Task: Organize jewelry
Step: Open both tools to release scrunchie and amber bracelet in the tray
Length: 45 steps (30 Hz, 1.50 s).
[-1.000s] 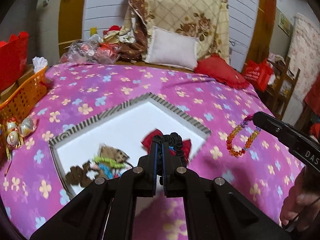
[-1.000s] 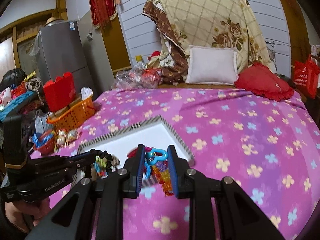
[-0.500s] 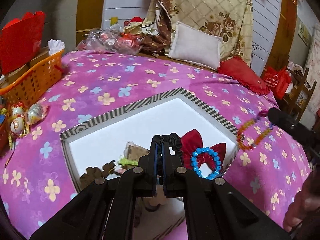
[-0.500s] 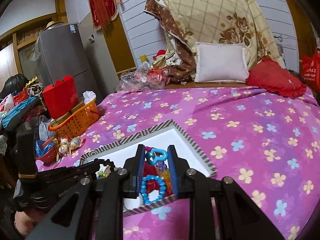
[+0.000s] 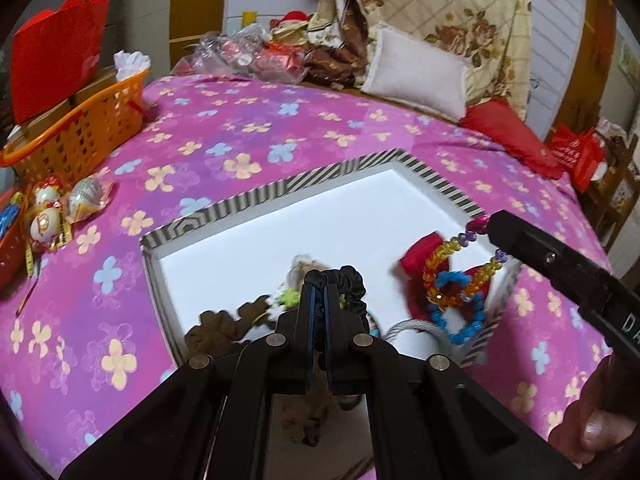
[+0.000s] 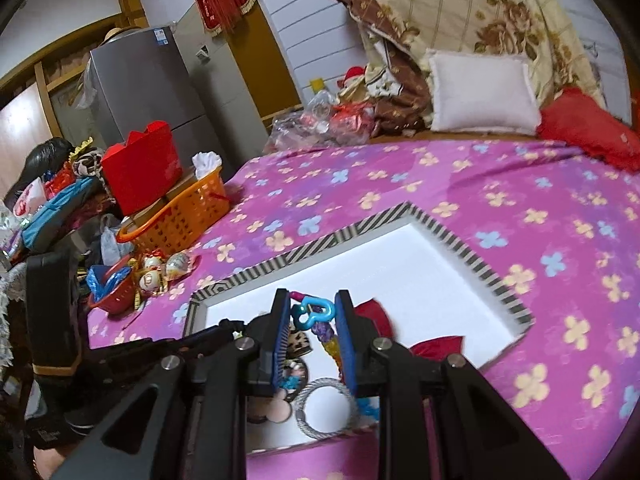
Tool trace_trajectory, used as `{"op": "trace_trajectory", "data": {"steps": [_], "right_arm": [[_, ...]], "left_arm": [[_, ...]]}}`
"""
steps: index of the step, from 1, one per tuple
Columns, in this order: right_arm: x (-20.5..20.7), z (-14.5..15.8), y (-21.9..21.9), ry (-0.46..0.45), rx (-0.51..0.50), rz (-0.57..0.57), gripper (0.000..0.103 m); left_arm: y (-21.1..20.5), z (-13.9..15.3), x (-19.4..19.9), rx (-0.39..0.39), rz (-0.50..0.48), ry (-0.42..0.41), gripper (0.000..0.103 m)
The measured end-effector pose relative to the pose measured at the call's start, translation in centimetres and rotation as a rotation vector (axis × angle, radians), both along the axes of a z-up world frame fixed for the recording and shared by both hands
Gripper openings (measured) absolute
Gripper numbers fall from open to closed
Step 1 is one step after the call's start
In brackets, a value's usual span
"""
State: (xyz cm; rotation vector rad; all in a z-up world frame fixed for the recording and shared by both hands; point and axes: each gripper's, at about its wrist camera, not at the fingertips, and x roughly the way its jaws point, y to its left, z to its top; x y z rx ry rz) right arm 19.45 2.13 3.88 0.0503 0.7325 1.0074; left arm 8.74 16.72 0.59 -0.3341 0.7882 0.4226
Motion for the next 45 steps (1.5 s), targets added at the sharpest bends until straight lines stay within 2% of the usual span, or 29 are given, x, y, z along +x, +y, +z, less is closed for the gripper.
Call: {"op": "trace_trajectory", "data": {"steps": [10, 16, 22, 27, 29, 32, 33, 35, 38, 42, 45], "right_arm": [[3.5, -3.7, -1.1, 0.138, 0.002, -0.088, 0.023], [4.2, -4.9, -1.2, 0.158, -0.029, -0.095, 0.023], [4.4, -5.5, -1.0, 0.145, -0.070, -0.115, 0.024], [4.6, -5.9, -1.4, 0.164, -0.067, -0.124, 0.024], [4.6, -5.9, -1.3, 0.164, -0.070, -0.122, 0.027], [4.5, -5.8, -1.4, 0.159, -0.069, -0.124, 0.041], [4.5, -5.7, -1.4, 0.154, -0.065, -0.126, 0.044], [4.5, -5.6, -1.6, 0.151, -0.065, -0.131, 0.044], [4.5, -5.4, -1.8, 0.151, -0.063, -0.136, 0.045], [4.4, -5.2, -2.3, 0.156, -0.069, -0.143, 0.047], [4.2, -4.8, -2.8, 0.159, -0.082, -0.151, 0.056]], "left_arm": [[0.2, -0.8, 0.1, 0.015, 0.018, 0.039, 0.000], [0.4, -1.7, 0.3, 0.011, 0.025, 0.085, 0.000], [0.8, -2.0, 0.3, 0.005, 0.041, 0.097, 0.000], [1.0, -2.1, 0.2, 0.003, 0.052, 0.107, 0.000], [1.0, -2.1, 0.2, -0.001, 0.052, 0.107, 0.000], [1.3, -2.3, 0.2, -0.011, 0.064, 0.115, 0.001], [1.5, -2.4, 0.2, -0.012, 0.070, 0.120, 0.003], [1.8, -2.5, 0.1, -0.007, 0.088, 0.129, 0.016], [2.2, -2.6, -0.1, -0.006, 0.113, 0.131, 0.027], [2.6, -2.6, -0.2, -0.001, 0.125, 0.140, 0.035], [2.9, -2.3, -0.6, -0.009, 0.139, 0.121, 0.037]]}}
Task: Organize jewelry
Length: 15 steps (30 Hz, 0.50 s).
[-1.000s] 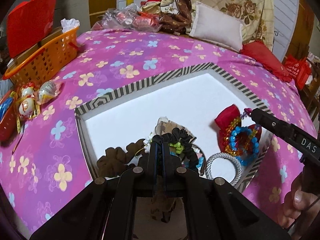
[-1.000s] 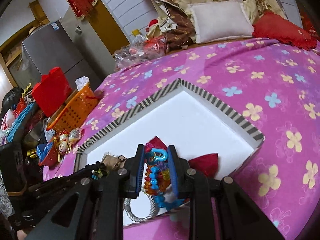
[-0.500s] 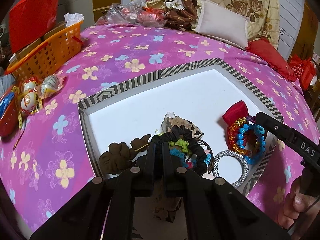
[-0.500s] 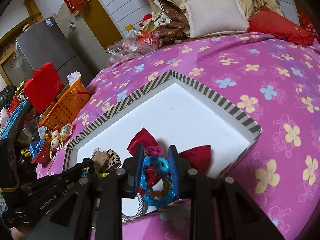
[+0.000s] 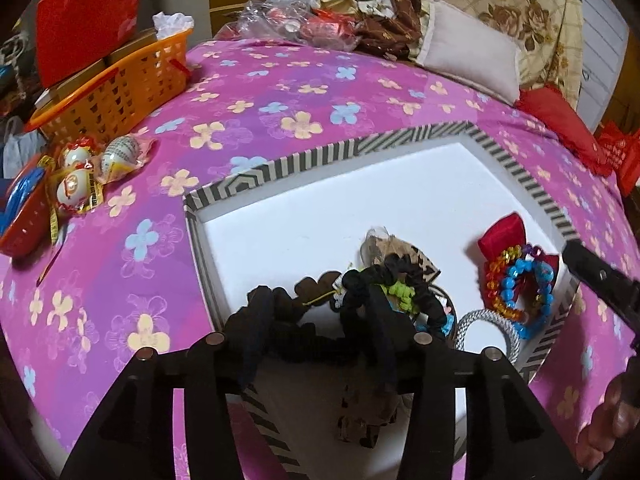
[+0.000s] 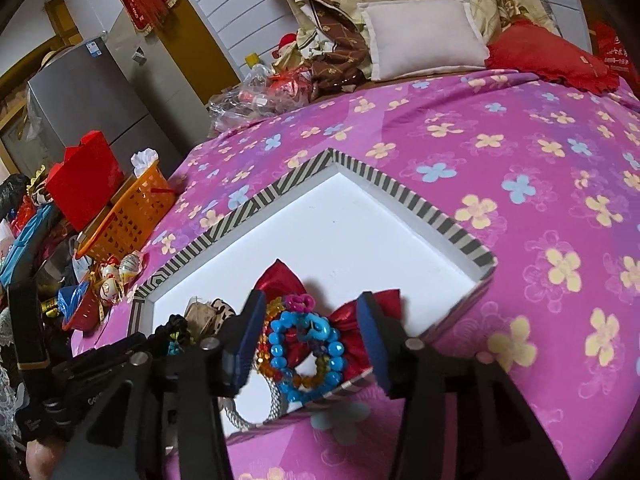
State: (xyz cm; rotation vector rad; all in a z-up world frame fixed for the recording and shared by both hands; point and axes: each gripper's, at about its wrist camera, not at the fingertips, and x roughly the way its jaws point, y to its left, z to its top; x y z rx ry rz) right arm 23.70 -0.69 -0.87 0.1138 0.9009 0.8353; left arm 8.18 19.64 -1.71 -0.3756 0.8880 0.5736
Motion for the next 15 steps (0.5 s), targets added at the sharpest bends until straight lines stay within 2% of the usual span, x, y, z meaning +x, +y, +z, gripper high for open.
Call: {"op": "trace_trajectory", "data": {"steps": [2, 6, 8, 9, 12, 15], "right_arm": [[-0.3, 0.5, -0.3, -0.001, -0.031, -0.004, 0.061], [-1.5, 1.5, -0.4, -0.001, -0.151, 0.002, 0.084], [-2.1, 1.8, -0.5, 0.006, -0.191, 0.008, 0.085], [-2.6, 2.0, -0.7, 0.010, -0.202, 0.016, 0.085], [-3.8, 2.7, -1.7, 0.000, -0.207, 0.026, 0.085], [-5.3, 3.4, -2.6, -0.023, -0.227, 0.030, 0.085]], "left_arm": [[0.4, 0.5, -0.4, 0.011, 0.024, -0.016, 0.041], [1.6, 2.6, -2.4, 0.049, 0.116, -0.081, 0.055], [2.1, 3.8, -3.7, 0.055, 0.143, -0.123, 0.067], [2.3, 4.2, -4.2, 0.058, 0.155, -0.134, 0.069], [2.0, 5.7, -6.0, 0.065, 0.159, -0.175, 0.070], [0.2, 6.9, -7.3, 0.112, 0.130, -0.191, 0.070]]}}
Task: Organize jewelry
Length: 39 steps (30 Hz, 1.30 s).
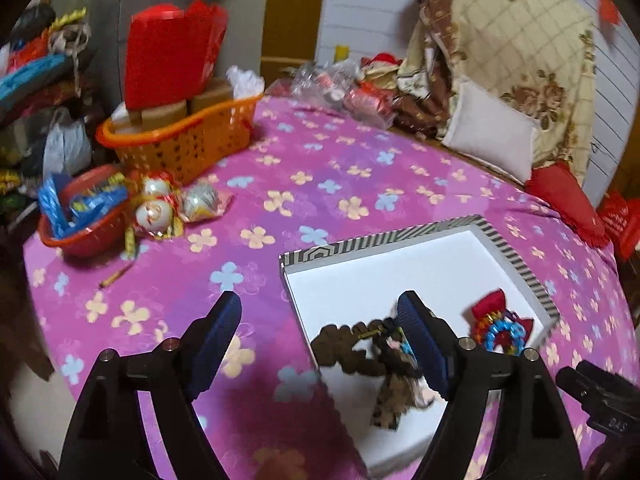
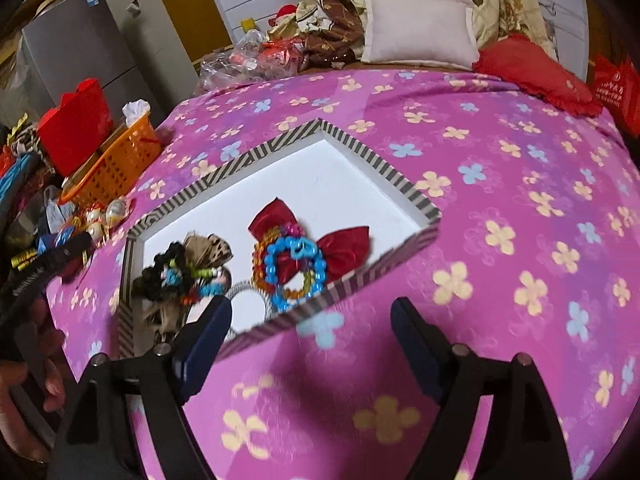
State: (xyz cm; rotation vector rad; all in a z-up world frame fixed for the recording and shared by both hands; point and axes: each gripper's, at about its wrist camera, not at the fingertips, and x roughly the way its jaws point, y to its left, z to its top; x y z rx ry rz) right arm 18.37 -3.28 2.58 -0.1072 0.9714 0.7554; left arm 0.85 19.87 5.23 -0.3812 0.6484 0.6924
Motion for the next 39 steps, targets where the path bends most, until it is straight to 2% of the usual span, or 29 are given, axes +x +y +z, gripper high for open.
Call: {"op": "trace_trajectory", "data": {"steps": [3, 9, 12, 14, 18, 21, 28, 39], "right_arm": [[-1.7, 0.7, -0.5, -0.028, -0.020, 0.028, 0.085], [-5.6, 1.6, -2.7, -0.079, -0.036, 0.075, 0.085], [-6.9, 2.2, -3.5, -0.102, -0.011, 0.111, 0.085], [-7.4, 2.4, -3.7, -0.138, -0.021, 0.109, 0.085], [-7.5, 2.4, -4.2, -0.146, -0.022, 0.101, 0.085], [-7.3, 2.1, -4.0, -0.143, -0.037, 0.098, 0.085], [-7.7, 2.0, -3.2, -0.174, -0.056, 0.111, 0.085], [-7.5, 1.6, -3.0, -0.175, -0.071, 0.096, 0.085]], "left_arm": [[-2.9, 0.9, -1.5, 0.056, -0.032, -0.011, 0.071], [-7.6, 1.4, -4.6, 0.015, -0.148, -0.098, 0.071], [-8.5, 1.0, -4.9, -0.048, -0.190, -0.120, 0.070], [-9.0, 0.1, -4.2, -0.051, -0.214, -0.078, 0.070], [-9.4, -2.3, -2.3, 0.005, -0.169, 0.085, 0.070], [-9.1, -3.3, -1.9, -0.008, -0.150, 0.138, 0.070], [-9.4, -3.5, -2.2, -0.012, -0.151, 0.144, 0.070], [-9.7, -3.5, -2.0, -0.009, -0.154, 0.154, 0.070]]}}
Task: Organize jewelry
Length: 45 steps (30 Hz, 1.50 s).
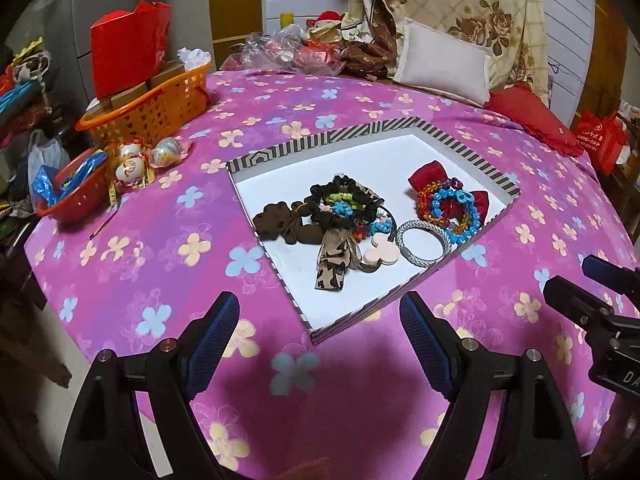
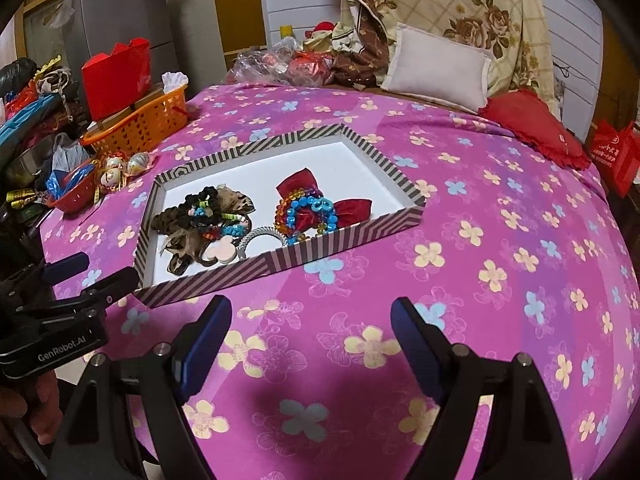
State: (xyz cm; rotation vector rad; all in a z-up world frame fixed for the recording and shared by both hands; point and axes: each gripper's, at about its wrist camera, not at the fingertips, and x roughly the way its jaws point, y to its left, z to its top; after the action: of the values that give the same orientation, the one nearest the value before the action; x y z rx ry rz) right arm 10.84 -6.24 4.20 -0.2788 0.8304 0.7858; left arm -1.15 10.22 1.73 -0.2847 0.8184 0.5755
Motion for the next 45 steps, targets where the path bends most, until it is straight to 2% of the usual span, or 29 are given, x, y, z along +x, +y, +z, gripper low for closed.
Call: {"op": "trace_trajectory", "data": {"steps": [45], "right_arm": [[-0.23, -0.26, 0.27, -0.015, -0.005, 0.009, 0.085]], "left_arm": [[-0.14, 0.05, -0.02, 0.009, -0.002, 0.002, 0.070]]}}
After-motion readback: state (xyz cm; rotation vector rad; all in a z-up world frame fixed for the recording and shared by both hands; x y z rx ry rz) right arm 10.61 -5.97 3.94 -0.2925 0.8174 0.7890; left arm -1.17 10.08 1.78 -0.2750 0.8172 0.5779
